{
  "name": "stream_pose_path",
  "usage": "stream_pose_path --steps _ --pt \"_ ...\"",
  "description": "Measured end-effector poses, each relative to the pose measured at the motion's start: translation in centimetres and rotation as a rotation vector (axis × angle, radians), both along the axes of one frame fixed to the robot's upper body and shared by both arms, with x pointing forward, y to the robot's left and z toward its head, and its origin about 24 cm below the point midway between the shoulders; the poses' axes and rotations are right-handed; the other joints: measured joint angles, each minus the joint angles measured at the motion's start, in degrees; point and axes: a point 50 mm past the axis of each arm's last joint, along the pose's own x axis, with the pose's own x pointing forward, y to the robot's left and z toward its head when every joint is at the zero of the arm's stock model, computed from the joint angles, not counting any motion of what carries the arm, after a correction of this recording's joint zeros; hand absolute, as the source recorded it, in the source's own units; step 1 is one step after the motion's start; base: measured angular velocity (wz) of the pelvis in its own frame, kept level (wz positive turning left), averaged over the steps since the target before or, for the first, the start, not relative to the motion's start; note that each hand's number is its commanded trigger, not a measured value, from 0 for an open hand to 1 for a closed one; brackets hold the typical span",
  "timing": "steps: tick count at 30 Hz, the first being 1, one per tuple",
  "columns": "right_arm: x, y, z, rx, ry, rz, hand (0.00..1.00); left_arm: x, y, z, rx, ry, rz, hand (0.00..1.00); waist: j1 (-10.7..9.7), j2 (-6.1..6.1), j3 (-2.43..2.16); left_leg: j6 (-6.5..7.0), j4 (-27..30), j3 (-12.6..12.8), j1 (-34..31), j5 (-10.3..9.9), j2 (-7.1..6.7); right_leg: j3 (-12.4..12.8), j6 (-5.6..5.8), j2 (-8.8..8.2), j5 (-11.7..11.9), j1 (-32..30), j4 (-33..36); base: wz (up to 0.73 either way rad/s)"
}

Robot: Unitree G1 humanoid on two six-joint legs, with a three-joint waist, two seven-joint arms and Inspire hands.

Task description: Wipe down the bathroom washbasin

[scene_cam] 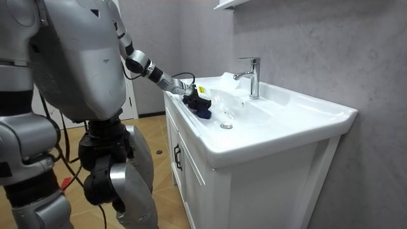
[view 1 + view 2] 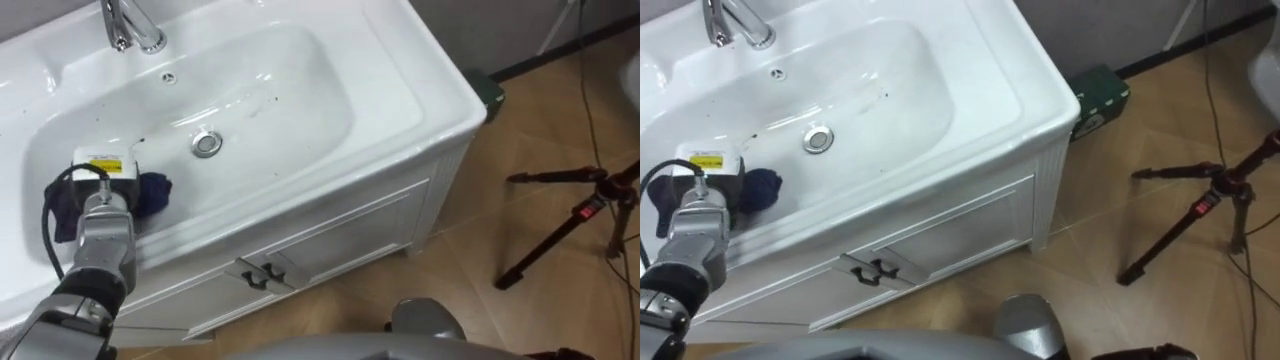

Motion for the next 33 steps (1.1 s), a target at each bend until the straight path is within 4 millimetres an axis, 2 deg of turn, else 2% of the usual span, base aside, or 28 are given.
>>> stream_pose_path --steps 5,9,12,15,17,19,22,24,26,29,30,32,33 --pt "-0.2 -0.3 0.1 -0.055 -0.01 -0.005 0.0 -0.3 -0.4 -0.4 -0.038 0.001 0.026 1.0 1.19 0.43 -0.17 -0.25 -1.18 -0.17 2.04 0.16 0.09 -0.26 -0.1 0.59 0.12 2.89 -2.09 0.0" --pt "-0.5 -0.2 0.1 -0.083 -0.035 0.014 0.0 -0.5 0.0 -0.5 -0.197 -0.081 0.158 1.0 1.87 0.54 -0.23 -0.34 -2.02 -1.59 3.6 0.22 0.11 -1.97 0.0 1.1 0.26 5.85 -5.03 0.19" --pt "-0.7 -0.2 0.1 -0.093 -0.039 0.03 0.0 -0.6 -0.1 -0.4 -0.298 -0.156 0.204 1.0 3.23 0.55 -0.21 -0.38 -2.73 -2.16 4.58 0.24 0.07 -3.43 0.02 1.24 0.42 8.08 -6.48 0.2" --pt "-0.7 -0.1 0.1 -0.095 -0.052 0.052 0.0 -0.3 -0.9 0.1 -0.405 -0.267 0.229 1.0 4.48 0.52 -0.18 -0.41 -3.71 -3.41 4.64 0.24 -0.12 -5.0 0.21 1.38 0.62 9.13 -7.48 0.29" --pt "-0.4 -0.1 0.1 -0.095 -0.07 0.058 0.0 -0.1 -1.6 0.3 -0.49 -0.321 0.25 1.0 6.07 0.2 0.0 -0.93 -5.53 -3.59 5.47 0.54 -0.27 -5.09 0.26 1.42 0.65 9.24 -7.46 0.14" --pt "0.1 0.3 0.0 -0.09 -0.107 0.077 0.0 0.3 -2.3 0.7 -0.61 -0.388 0.273 1.0 7.34 -0.67 0.58 -1.29 -7.01 -5.0 6.33 0.78 -0.57 -6.13 0.28 1.41 0.66 10.08 -7.9 0.2" --pt "1.0 1.2 -0.2 -0.079 -0.157 0.082 0.0 0.8 -3.7 1.6 -0.744 -0.464 0.276 1.0 7.54 -1.62 0.86 -1.3 -6.56 -6.93 4.88 0.78 -0.84 -7.66 0.53 1.48 0.79 10.02 -8.92 0.34" --pt "1.5 1.8 -0.4 -0.06 -0.186 0.065 0.0 1.2 -4.7 2.3 -0.815 -0.493 0.249 1.0 7.71 -2.14 1.2 -1.3 -6.03 -7.66 3.97 0.77 -0.96 -8.65 0.76 1.43 0.93 10.01 -9.09 0.36" --pt "1.8 2.4 -0.6 -0.042 -0.204 0.048 0.0 1.3 -5.4 2.7 -0.866 -0.512 0.225 1.0 7.92 -2.25 0.85 -1.3 -5.95 -8.16 3.29 0.77 -1.03 -9.44 0.98 1.51 1.22 10.07 -9.8 0.23" --pt "2.0 2.8 -0.7 -0.015 -0.228 0.044 0.0 1.2 -6.2 3.4 -0.959 -0.563 0.223 1.0 9.3 -2.49 0.89 -1.3 -6.18 -8.25 3.32 0.77 -1.09 -9.63 1.28 1.73 1.96 10.66 -11.12 0.03" --pt "1.9 3.0 -0.8 -0.005 -0.233 0.033 0.0 0.9 -6.6 3.6 -1.019 -0.593 0.236 1.0 9.36 -2.73 0.65 -1.3 -6.44 -8.49 3.53 0.78 -1.18 -9.72 1.44 2.01 2.3 11.36 -12.22 0.11" --pt "1.6 3.5 -1.0 0.025 -0.236 0.027 0.0 0.4 -6.7 3.8 -1.084 -0.643 0.264 1.0 9.49 -3.19 0.78 -1.29 -6.65 -8.82 4.47 0.78 -1.32 -9.77 1.65 2.42 2.65 12.72 -13.24 0.09" --pt "1.4 4.0 -1.2 0.047 -0.237 0.025 0.0 0.3 -6.7 3.7 -1.099 -0.661 0.279 1.0 9.63 -3.49 0.65 -1.29 -6.99 -9.09 5.04 0.78 -1.51 -9.92 1.79 2.47 2.78 13.4 -13.88 0.05"
